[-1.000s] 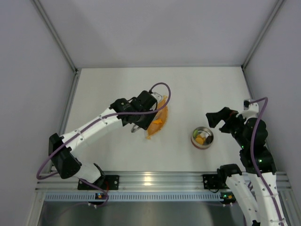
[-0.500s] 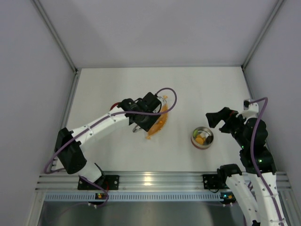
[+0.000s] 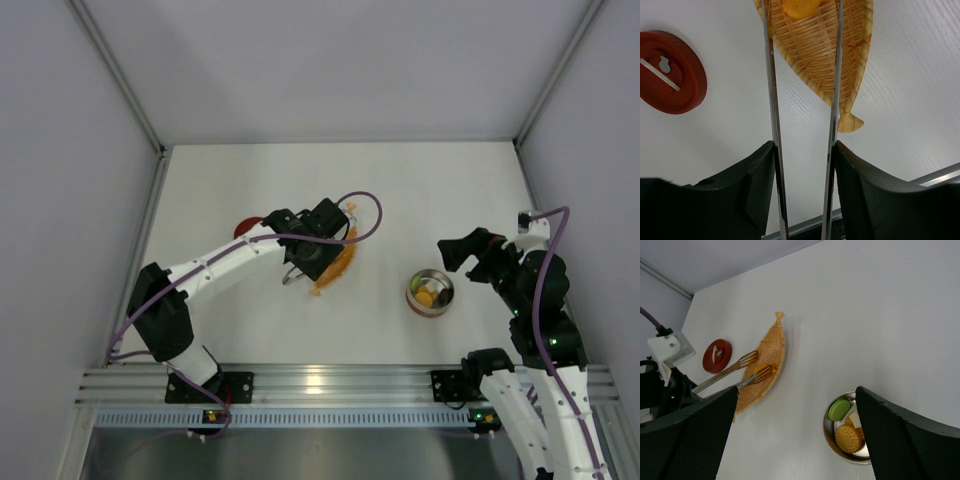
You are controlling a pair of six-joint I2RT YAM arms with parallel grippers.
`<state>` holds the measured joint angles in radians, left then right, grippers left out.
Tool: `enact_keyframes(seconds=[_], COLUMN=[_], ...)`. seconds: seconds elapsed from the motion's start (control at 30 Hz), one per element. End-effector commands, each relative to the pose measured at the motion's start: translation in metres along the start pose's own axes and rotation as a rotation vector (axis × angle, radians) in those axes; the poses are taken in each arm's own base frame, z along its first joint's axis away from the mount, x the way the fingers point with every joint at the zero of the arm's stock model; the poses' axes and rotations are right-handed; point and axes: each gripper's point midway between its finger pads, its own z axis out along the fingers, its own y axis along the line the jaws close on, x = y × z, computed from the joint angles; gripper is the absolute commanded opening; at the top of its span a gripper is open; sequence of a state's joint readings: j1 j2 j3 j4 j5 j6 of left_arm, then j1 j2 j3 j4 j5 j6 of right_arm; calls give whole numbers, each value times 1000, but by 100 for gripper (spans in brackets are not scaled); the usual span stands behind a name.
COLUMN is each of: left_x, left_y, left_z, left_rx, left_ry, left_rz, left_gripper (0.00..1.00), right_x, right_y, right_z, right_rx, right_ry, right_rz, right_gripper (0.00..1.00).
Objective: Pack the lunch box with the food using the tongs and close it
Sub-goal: Pick up the fake food from the plate.
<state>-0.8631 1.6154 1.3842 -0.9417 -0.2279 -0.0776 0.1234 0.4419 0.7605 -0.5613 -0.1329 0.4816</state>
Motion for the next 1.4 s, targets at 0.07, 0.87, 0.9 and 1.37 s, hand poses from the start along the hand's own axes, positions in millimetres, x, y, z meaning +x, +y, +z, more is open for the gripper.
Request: enact_keyframes(seconds=[0.07,0.87,0.9,1.37], left_x=[-20,-14,-13,-11], left_y=[3,-7,-7,-5], left_z=[-13,-2,-3,-19], left_rx=[3,107,109,115], left_ry=[-69,-8,-4,-16], left_rz=[-16,-59,-61,-84], left_gripper=[54,53,53,49], right_x=[-19,-16,-17,-16], right_y=[5,3,3,3], right_z=[-2,-2,-3,-2], right_rx=[-9,-1,-1,-4], right_ry=[-60,-55,-59,-55], right_rz=[-16,-15,-16,-13], right_gripper=[99,99,99,100])
